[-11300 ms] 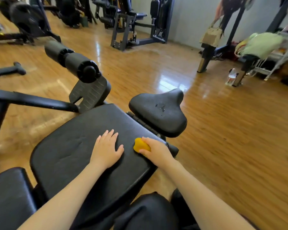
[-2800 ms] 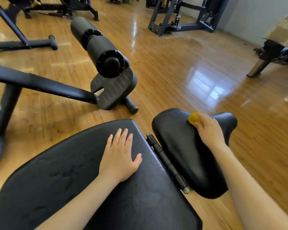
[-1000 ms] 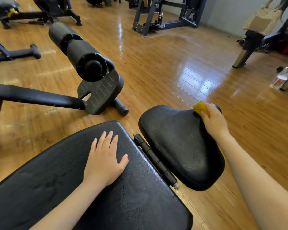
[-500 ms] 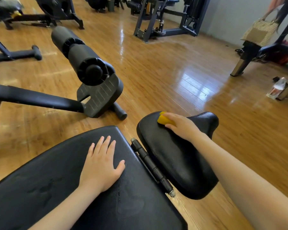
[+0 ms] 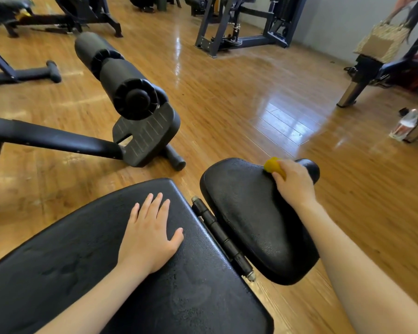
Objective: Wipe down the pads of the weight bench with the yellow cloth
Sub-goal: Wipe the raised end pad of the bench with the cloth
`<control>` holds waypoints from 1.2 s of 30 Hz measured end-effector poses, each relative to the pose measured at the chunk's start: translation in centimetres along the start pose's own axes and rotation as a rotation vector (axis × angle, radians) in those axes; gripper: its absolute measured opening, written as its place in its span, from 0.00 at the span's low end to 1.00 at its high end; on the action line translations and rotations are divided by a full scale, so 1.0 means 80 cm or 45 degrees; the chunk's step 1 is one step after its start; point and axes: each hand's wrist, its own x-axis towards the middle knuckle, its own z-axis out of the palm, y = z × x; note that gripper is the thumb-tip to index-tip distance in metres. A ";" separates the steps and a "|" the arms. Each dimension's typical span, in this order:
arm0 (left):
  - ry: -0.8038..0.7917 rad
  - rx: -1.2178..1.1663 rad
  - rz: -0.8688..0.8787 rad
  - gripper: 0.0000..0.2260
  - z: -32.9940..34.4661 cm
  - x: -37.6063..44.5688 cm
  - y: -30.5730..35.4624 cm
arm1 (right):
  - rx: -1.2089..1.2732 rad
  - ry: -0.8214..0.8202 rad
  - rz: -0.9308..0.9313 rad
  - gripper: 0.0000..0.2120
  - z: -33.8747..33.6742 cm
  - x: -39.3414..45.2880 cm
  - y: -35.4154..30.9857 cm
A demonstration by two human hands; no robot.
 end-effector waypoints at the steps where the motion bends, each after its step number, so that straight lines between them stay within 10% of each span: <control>1: -0.004 0.004 0.000 0.41 0.000 0.000 -0.001 | 0.035 -0.041 -0.083 0.15 0.006 -0.020 -0.007; 24: -0.031 -0.222 -0.065 0.28 -0.013 0.018 0.088 | 0.250 0.078 -0.131 0.17 0.003 -0.061 0.013; 36: 0.192 -0.338 0.343 0.31 0.046 0.080 0.222 | 1.434 0.577 0.784 0.16 -0.024 -0.053 0.088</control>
